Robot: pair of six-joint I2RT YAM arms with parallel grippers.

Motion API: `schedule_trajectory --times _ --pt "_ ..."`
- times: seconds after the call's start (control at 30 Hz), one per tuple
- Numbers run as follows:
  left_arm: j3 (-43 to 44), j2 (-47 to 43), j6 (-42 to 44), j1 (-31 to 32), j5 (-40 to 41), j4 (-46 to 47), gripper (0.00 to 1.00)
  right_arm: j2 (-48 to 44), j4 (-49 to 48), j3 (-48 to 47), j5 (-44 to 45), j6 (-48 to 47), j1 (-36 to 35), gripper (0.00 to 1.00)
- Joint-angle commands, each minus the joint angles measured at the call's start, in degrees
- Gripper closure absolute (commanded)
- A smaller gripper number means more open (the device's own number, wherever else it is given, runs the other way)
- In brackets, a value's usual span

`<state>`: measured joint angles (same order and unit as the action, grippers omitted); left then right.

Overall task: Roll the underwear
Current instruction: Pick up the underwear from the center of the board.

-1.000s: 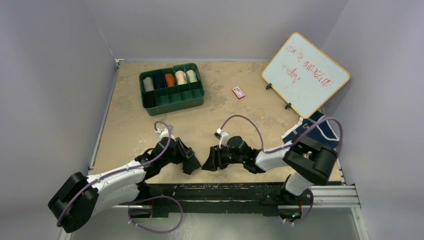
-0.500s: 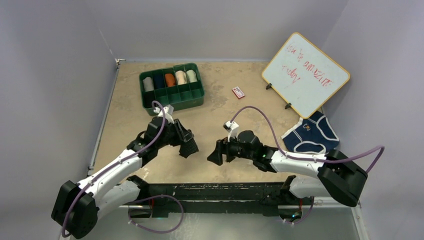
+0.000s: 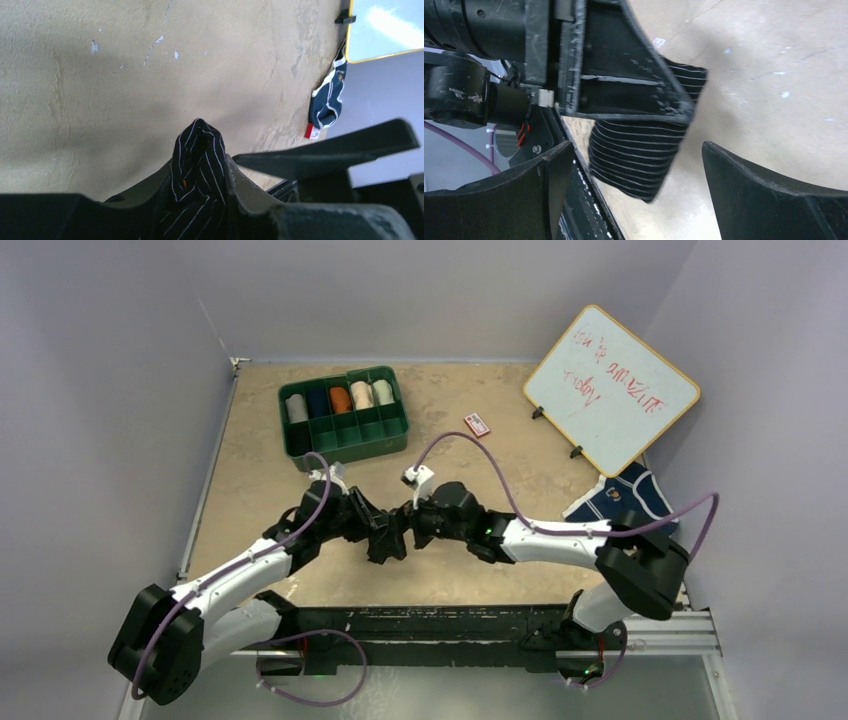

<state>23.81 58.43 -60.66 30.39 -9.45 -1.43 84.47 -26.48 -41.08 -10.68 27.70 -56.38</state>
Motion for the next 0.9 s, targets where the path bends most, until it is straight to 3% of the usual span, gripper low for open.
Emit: schedule_trajectory --times 0.0,0.07,0.2,0.33,0.4,0.6,0.73,0.87 --pt "-0.4 0.6 -6.0 -0.1 1.8 4.1 1.0 4.3 4.2 -7.0 7.1 -3.2 -4.3 0.01" --pt "-0.4 0.7 -6.6 -0.1 2.0 4.0 1.0 6.5 5.5 -8.6 10.2 -3.9 -5.5 0.02" --pt "-1.4 -0.1 -8.1 -0.2 2.2 4.4 1.0 8.5 4.9 -8.5 16.4 -5.2 -7.7 0.14" --pt "-2.5 -1.2 -9.1 -0.1 3.0 4.6 1.0 8.3 4.5 -7.4 19.6 -6.5 -8.8 0.38" --pt "-2.8 -1.6 -9.6 -0.1 3.4 4.9 1.0 8.0 4.7 -7.2 20.5 -6.6 -9.1 0.42" --pt "-3.3 -1.3 -10.2 -0.2 2.9 6.2 1.0 7.4 4.2 -6.3 21.1 -7.8 -9.4 0.79" --pt "-3.0 -1.6 -8.7 -0.2 3.4 4.9 0.78 7.3 6.2 -6.3 21.2 -6.8 -9.4 0.97" --pt "-1.4 -1.3 -6.5 -0.3 4.0 1.7 0.54 7.7 9.5 -6.5 21.6 -6.3 -9.4 1.0"
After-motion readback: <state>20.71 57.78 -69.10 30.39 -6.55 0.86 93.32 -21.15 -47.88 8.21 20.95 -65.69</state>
